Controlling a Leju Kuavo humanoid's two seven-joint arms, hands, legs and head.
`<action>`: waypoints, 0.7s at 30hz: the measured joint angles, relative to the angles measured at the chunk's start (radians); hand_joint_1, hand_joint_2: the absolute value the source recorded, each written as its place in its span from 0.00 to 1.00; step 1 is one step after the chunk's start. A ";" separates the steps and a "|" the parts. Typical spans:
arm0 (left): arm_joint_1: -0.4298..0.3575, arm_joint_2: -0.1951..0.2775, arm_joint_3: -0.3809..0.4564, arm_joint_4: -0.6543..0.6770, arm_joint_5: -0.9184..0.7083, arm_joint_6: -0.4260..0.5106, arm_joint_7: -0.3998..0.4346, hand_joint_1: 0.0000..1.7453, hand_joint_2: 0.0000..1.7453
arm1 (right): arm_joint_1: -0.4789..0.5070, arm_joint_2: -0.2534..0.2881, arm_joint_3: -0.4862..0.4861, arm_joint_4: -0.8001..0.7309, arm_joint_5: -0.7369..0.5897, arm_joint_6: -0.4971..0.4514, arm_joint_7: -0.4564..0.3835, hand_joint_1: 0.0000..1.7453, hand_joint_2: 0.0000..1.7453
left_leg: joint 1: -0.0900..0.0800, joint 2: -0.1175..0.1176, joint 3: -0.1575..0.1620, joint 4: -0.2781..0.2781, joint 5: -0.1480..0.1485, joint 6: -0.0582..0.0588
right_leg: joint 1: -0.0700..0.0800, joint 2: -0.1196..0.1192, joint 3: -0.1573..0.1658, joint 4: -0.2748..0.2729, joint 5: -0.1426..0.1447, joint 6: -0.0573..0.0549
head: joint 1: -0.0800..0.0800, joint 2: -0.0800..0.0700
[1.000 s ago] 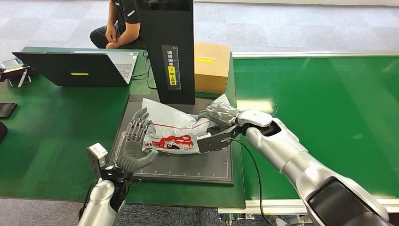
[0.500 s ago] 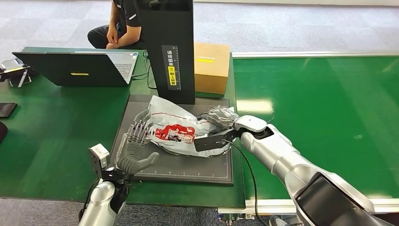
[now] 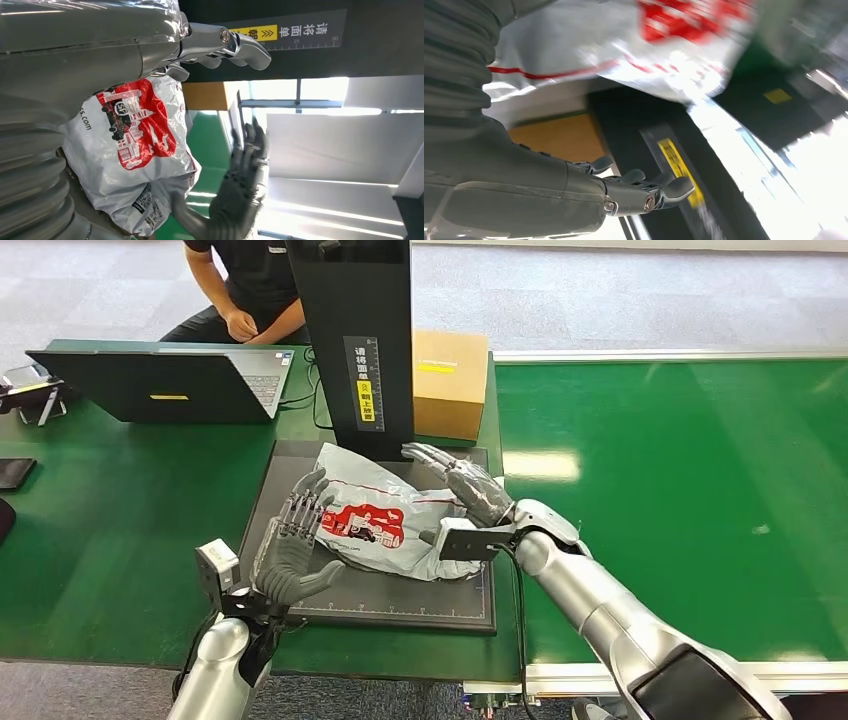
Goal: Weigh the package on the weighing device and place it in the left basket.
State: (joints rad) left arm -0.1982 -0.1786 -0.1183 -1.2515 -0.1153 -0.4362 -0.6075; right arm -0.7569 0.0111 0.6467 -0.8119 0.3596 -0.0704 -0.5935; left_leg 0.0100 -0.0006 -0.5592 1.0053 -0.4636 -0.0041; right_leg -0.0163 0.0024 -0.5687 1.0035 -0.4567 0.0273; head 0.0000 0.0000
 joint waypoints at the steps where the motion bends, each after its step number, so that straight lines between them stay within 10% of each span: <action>1: 0.000 0.001 -0.001 0.001 0.003 0.001 0.000 0.00 1.00 | 0.021 0.000 -0.028 -0.034 -0.046 0.020 -0.007 0.00 1.00 | 0.000 0.000 0.000 0.000 0.000 0.000 | 0.000 0.000 0.000 0.000 0.000 0.000 | 0.000 0.000; 21: 0.051 0.017 0.020 -0.039 0.010 0.031 0.026 0.00 1.00 | 0.651 0.067 -0.479 -0.759 -0.229 0.042 -0.046 0.00 1.00 | 0.000 -0.001 -0.001 0.000 -0.001 0.000 | 0.000 -0.002 -0.001 0.000 -0.001 0.000 | 0.000 0.000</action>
State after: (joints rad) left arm -0.1475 -0.1616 -0.0983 -1.2904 -0.1048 -0.4053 -0.5814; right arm -0.1063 0.0784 0.1679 -1.5710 0.1305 -0.0285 -0.6398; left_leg 0.0100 -0.0018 -0.5606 1.0049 -0.4645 -0.0040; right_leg -0.0163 0.0008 -0.5693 1.0031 -0.4572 0.0274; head 0.0001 0.0000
